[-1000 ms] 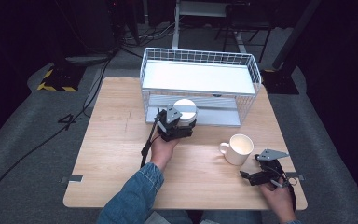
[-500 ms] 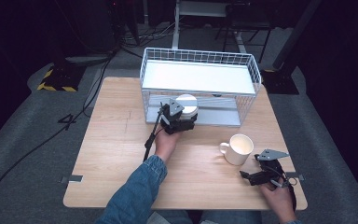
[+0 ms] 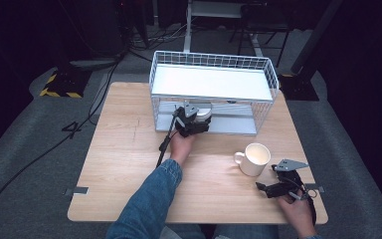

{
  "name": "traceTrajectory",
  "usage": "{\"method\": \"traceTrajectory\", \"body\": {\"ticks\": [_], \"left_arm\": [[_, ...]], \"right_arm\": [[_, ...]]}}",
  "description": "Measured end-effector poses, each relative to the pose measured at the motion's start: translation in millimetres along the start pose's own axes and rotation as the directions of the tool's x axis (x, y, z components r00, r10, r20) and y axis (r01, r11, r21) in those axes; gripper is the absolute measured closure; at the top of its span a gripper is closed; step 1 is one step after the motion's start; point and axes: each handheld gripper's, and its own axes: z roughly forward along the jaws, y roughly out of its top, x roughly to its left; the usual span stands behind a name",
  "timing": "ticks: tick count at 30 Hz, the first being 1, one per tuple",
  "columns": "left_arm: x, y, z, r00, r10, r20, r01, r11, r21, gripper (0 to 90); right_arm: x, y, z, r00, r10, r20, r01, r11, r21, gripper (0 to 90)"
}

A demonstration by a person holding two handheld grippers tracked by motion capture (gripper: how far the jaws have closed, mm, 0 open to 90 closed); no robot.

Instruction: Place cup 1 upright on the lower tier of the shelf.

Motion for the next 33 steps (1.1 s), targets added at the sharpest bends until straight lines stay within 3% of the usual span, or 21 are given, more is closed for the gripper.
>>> {"method": "traceTrajectory", "body": {"ticks": [11,12,20,33], "left_arm": [[4.0,-2.0,17.0,0.9996,-0.027,-0.004,0.027,0.9996,0.003,18.7],[4.7,-1.3,19.4,0.9993,-0.031,-0.022,0.031,0.9995,0.005,18.7],[6.7,0.1,29.0,0.9983,-0.057,-0.011,0.057,0.9982,0.020,18.7],[6.1,4.2,35.7,0.9983,-0.057,-0.012,0.057,0.9974,0.044,18.5]], "right_arm": [[0.0,0.0,0.0,1.0000,0.000,0.000,0.000,1.000,0.000,0.2],[0.0,0.0,0.1,1.0000,0.000,-0.001,0.000,1.000,-0.001,0.2],[0.1,-0.1,0.1,1.0000,0.000,-0.001,0.000,1.000,-0.001,0.3],[0.1,-0.1,0.1,1.0000,-0.001,0.000,0.001,1.000,-0.002,0.3]]}}
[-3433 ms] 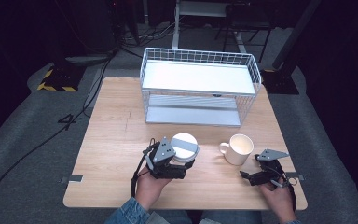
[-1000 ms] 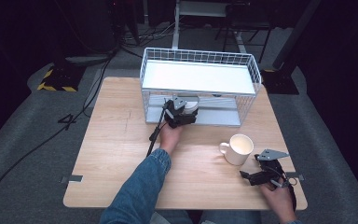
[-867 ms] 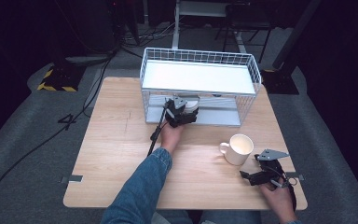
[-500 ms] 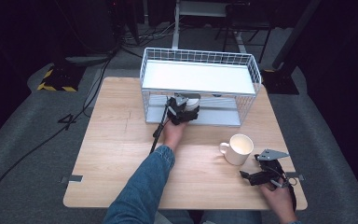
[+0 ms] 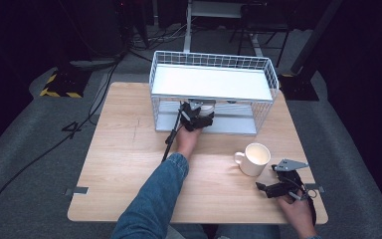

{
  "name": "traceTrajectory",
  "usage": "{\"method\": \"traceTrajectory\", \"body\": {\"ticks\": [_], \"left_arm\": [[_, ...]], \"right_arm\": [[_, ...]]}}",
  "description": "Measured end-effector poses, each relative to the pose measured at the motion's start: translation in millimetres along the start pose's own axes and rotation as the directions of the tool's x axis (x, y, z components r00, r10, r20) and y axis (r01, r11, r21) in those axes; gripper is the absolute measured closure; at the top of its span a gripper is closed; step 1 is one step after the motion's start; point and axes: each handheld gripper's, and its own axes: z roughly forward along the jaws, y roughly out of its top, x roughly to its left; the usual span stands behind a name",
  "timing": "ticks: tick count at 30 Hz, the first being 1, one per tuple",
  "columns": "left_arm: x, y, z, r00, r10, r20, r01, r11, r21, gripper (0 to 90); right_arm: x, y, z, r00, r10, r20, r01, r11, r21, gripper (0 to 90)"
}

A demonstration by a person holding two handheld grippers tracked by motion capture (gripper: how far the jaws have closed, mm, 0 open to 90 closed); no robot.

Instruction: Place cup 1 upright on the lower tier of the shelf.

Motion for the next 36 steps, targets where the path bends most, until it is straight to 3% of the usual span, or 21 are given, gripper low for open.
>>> {"method": "traceTrajectory", "body": {"ticks": [9,18,20,22,25,36], "left_arm": [[-4.0,0.7,2.3,0.9995,0.029,-0.009,-0.029,0.9995,0.015,17.8],[-3.3,0.4,2.0,0.9998,0.019,-0.010,-0.019,0.9998,0.010,15.0],[-3.9,0.8,1.1,0.9997,0.021,-0.008,-0.021,0.9998,0.008,12.4],[-4.0,1.5,-0.3,0.9999,0.016,-0.001,-0.016,0.9998,0.008,2.9],[-3.3,2.1,-4.6,0.9999,-0.004,0.014,0.004,1.0000,0.004,0.0],[-4.1,-1.2,-28.0,0.9993,0.001,0.038,0.000,0.9996,-0.027,0.0]], "right_arm": [[0.0,0.0,0.0,1.0000,0.000,0.000,0.000,1.000,0.000,0.2],[0.0,0.0,0.0,1.0000,0.000,0.000,0.000,1.000,0.000,0.3],[0.0,0.0,0.0,1.0000,0.000,0.000,0.000,1.000,0.000,0.2],[0.0,0.0,0.0,1.0000,0.000,0.000,0.000,1.000,0.000,0.3],[0.0,0.0,0.0,1.0000,0.000,0.000,0.000,1.000,0.000,0.3],[0.0,0.0,0.0,1.0000,0.001,0.000,-0.001,1.000,0.000,0.2]]}}
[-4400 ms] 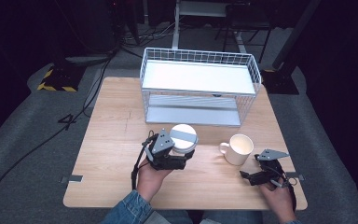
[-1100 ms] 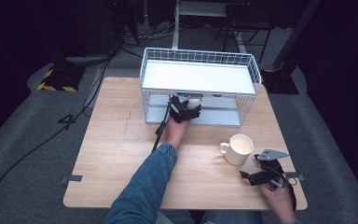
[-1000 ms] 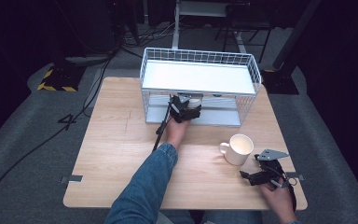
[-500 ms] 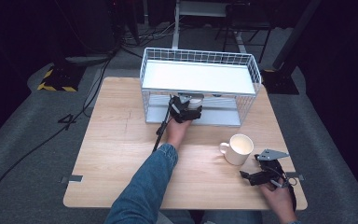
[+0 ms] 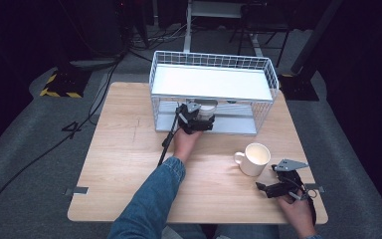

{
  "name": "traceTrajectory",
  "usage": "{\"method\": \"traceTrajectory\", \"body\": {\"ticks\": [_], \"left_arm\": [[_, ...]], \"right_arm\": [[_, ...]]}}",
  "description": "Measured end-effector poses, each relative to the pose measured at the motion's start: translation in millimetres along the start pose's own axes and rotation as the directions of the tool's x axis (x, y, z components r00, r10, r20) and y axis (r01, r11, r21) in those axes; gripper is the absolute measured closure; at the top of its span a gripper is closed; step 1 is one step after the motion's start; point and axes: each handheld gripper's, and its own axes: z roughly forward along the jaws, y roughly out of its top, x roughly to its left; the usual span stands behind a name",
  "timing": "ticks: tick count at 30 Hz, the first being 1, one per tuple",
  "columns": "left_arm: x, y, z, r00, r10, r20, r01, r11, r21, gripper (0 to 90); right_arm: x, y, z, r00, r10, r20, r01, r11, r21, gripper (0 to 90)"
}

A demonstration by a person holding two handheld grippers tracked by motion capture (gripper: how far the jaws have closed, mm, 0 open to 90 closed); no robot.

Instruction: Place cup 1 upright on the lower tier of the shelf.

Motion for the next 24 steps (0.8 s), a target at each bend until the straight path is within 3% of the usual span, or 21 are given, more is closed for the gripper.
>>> {"method": "traceTrajectory", "body": {"ticks": [6,9,15,24], "left_arm": [[1.2,-2.8,-21.3,0.9997,-0.014,0.020,0.014,0.9998,-0.011,0.0],[-0.2,-1.6,-38.4,0.9996,0.017,0.024,-0.017,0.9995,-0.025,0.0],[-2.9,1.1,-60.1,0.9987,0.035,0.038,-0.033,0.9984,-0.045,0.0],[-4.9,3.3,-103.7,0.9956,0.085,0.039,-0.083,0.9959,-0.035,0.0]], "right_arm": [[0.0,0.0,0.0,1.0000,0.000,0.000,0.000,1.000,0.000,0.2],[0.0,0.0,0.0,1.0000,0.000,0.000,0.000,1.000,0.000,0.2],[0.0,0.1,-0.1,1.0000,0.000,0.001,0.000,1.000,0.001,0.3],[-0.2,0.1,0.0,1.0000,0.000,0.000,0.000,1.000,0.001,0.3]]}}
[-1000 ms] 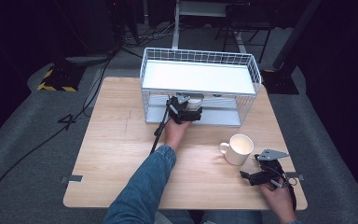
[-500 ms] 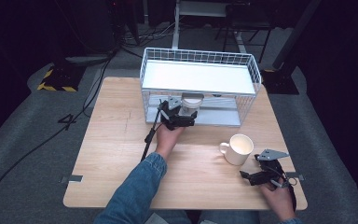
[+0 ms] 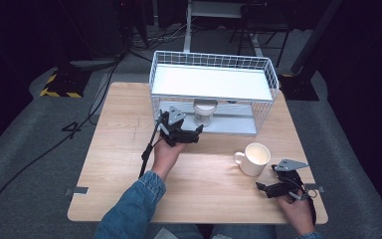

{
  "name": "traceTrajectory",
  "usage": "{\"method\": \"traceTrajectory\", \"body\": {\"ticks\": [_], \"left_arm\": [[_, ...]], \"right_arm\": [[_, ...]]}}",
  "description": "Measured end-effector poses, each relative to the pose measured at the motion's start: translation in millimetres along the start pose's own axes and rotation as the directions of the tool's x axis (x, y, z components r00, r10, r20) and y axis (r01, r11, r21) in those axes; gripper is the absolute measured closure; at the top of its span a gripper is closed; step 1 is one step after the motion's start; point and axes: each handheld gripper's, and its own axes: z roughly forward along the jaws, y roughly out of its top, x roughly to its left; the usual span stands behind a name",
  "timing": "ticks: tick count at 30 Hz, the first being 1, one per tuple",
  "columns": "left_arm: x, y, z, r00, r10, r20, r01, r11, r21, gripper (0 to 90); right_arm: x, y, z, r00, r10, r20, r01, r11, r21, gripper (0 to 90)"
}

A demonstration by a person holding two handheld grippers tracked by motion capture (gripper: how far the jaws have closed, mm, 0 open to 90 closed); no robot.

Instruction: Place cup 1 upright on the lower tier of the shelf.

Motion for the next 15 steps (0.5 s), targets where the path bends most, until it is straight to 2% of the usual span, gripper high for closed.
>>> {"method": "traceTrajectory", "body": {"ticks": [2,3,4,7,10,11,12,15], "left_arm": [[-0.5,-0.1,-4.7,1.0000,-0.004,-0.002,0.004,1.0000,-0.003,0.0],[0.3,-0.2,-14.6,1.0000,0.004,-0.005,-0.004,1.0000,-0.006,0.0],[0.3,-0.2,-14.6,1.0000,0.004,-0.005,-0.004,1.0000,-0.006,0.0],[1.9,-1.4,-32.4,0.9996,-0.003,-0.027,0.004,0.9996,0.027,0.0],[2.5,-2.7,-41.3,0.9994,-0.012,-0.033,0.013,0.9995,0.029,0.0],[3.5,-4.0,-50.9,0.9994,0.000,-0.035,0.001,0.9996,0.027,0.0],[3.5,-4.0,-50.9,0.9994,0.000,-0.035,0.001,0.9996,0.027,0.0],[4.4,-6.6,-64.7,0.9989,0.020,-0.043,-0.019,0.9996,0.022,0.0]], "right_arm": [[0.0,0.0,0.0,1.0000,0.000,0.000,0.000,1.000,0.000,0.3],[0.0,0.0,0.0,1.0000,0.000,0.000,0.000,1.000,0.000,0.3],[0.0,0.0,0.0,1.0000,0.000,0.000,0.000,1.000,0.000,0.3],[-0.1,0.0,-0.1,1.0000,0.000,0.000,0.000,1.000,0.001,0.3],[0.0,0.0,0.0,1.0000,0.000,0.000,0.000,1.000,0.000,0.3],[-0.1,0.0,-0.1,1.0000,0.000,-0.001,0.000,1.000,0.001,0.3],[-0.1,0.0,-0.1,1.0000,0.000,-0.001,0.000,1.000,0.001,0.3],[0.0,0.0,0.0,1.0000,0.000,0.000,0.000,1.000,0.000,0.3]]}}
